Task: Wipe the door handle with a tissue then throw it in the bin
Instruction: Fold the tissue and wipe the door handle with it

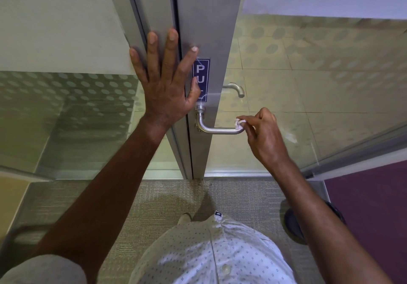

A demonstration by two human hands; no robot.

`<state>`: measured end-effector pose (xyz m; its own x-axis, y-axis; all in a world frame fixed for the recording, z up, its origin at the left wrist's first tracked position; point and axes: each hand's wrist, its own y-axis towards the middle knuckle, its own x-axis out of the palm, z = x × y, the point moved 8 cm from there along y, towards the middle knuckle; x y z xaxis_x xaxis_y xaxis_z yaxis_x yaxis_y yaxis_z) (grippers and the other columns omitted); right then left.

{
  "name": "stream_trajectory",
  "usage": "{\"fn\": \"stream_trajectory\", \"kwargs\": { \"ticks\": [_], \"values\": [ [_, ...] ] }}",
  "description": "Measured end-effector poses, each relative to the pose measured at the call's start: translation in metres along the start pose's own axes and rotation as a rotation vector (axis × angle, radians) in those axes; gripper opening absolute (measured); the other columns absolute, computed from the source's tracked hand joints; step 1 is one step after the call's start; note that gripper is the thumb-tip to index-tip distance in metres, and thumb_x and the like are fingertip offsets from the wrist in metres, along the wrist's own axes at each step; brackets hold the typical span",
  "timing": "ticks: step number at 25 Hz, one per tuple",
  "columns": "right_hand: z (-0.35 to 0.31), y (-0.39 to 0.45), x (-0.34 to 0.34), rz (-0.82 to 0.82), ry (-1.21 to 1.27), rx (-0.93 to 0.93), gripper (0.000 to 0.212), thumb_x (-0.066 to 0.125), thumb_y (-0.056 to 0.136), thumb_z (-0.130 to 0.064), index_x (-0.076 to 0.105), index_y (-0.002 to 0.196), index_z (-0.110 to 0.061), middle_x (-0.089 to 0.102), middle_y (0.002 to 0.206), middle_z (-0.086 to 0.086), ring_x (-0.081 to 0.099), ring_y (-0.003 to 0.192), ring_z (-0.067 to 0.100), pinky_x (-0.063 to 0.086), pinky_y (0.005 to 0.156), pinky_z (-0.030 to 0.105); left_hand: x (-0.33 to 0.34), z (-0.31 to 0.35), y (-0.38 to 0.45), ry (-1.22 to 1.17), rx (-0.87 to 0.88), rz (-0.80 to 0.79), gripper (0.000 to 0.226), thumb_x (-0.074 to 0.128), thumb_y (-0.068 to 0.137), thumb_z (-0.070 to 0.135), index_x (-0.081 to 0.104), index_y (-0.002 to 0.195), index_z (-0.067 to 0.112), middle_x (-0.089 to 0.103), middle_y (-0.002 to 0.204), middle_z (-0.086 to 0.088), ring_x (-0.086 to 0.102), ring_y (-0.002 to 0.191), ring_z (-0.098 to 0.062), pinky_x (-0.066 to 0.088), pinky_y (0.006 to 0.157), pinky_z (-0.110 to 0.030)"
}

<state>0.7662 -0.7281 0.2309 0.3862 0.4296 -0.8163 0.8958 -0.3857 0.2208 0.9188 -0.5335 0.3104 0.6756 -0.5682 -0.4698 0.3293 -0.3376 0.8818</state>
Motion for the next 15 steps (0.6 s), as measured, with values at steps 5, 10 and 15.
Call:
{"fn": "stream_trajectory", "kwargs": {
  "ticks": [5,10,15],
  "values": [
    [-0.014,0.002,0.011,-0.04,-0.203,-0.07,0.032,0.065,0.097,0.001,0.073,0.123,-0.015,0.041,0.098,0.003,0.047,0.098,0.025,0.047,0.067,0.036,0.001,0.0,0.0,0.016,0.003,0.002,0.068,0.058,0.099,0.049,0.031,0.158,0.031,0.018,0.163,-0.015,-0.024,0.16,-0.021,-0.019,0.128,-0.054],
    [-0.004,-0.006,0.009,-0.045,-0.18,-0.151,0.027,0.061,0.101,-0.001,0.072,0.121,-0.016,0.044,0.099,0.003,0.045,0.094,0.022,0.044,0.068,0.034,-0.001,-0.001,-0.002,0.023,-0.004,0.012,0.068,0.06,0.098,0.048,0.031,0.157,0.03,0.019,0.162,-0.015,-0.02,0.163,-0.024,-0.02,0.128,-0.052],
    [0.022,0.023,0.017,-0.024,0.159,0.126,0.024,0.054,0.107,-0.013,0.078,0.11,-0.011,0.054,0.099,-0.002,0.056,0.1,0.018,0.039,0.086,0.005,-0.003,0.004,0.001,0.023,0.026,0.006,0.071,0.066,0.095,0.044,0.032,0.156,0.029,0.023,0.159,-0.017,0.022,0.144,-0.05,-0.018,0.128,-0.052]
  ]
}}
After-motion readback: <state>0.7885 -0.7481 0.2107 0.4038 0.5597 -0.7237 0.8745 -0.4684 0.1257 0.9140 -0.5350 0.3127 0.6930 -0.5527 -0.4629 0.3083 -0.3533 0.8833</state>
